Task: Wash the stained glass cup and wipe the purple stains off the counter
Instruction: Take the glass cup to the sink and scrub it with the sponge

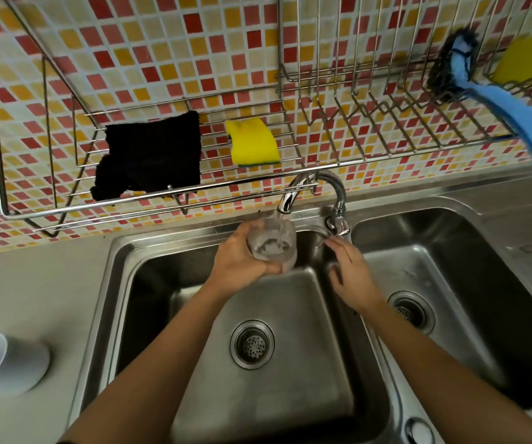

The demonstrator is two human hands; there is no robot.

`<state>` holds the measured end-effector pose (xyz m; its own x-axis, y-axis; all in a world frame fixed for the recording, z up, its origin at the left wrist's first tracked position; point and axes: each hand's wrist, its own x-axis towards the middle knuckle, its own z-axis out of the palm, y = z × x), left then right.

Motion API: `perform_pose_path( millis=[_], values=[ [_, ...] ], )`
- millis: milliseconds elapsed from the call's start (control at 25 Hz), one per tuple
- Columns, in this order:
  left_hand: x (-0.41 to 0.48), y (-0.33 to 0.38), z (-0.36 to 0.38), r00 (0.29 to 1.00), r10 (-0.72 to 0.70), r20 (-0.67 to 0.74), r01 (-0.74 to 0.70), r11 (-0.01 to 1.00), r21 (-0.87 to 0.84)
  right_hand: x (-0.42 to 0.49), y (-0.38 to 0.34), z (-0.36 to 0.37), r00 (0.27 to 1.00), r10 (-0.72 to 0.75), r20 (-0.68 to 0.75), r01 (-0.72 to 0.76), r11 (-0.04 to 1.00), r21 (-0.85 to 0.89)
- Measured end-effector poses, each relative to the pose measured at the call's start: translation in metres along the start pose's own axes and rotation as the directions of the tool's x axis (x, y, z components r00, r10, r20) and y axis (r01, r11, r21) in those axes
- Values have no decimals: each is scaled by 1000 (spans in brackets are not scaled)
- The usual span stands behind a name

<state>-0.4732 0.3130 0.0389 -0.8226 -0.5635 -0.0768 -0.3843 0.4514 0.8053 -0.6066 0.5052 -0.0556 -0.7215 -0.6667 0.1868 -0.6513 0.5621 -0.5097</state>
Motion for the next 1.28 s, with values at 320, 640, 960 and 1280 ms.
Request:
perform_pose_path(
  millis=[320,640,960,1280],
  values=[
    [1,4,-2,1000,-10,14,10,999,-33,54,-7,-7,964,-41,264,120,949,-292],
    [-5,12,6,999,-18,35,25,978,-206,36,-19,-19,895,375,-244,-284,897,338],
    [-35,-28,16,998,3,64,-12,991,134,-78,-1,15,953,233,192,-165,935,-315],
    [-67,-77,6,989,76,125,-145,630,763,-92,4,27,942,242,233,-109,876,-470]
  ],
)
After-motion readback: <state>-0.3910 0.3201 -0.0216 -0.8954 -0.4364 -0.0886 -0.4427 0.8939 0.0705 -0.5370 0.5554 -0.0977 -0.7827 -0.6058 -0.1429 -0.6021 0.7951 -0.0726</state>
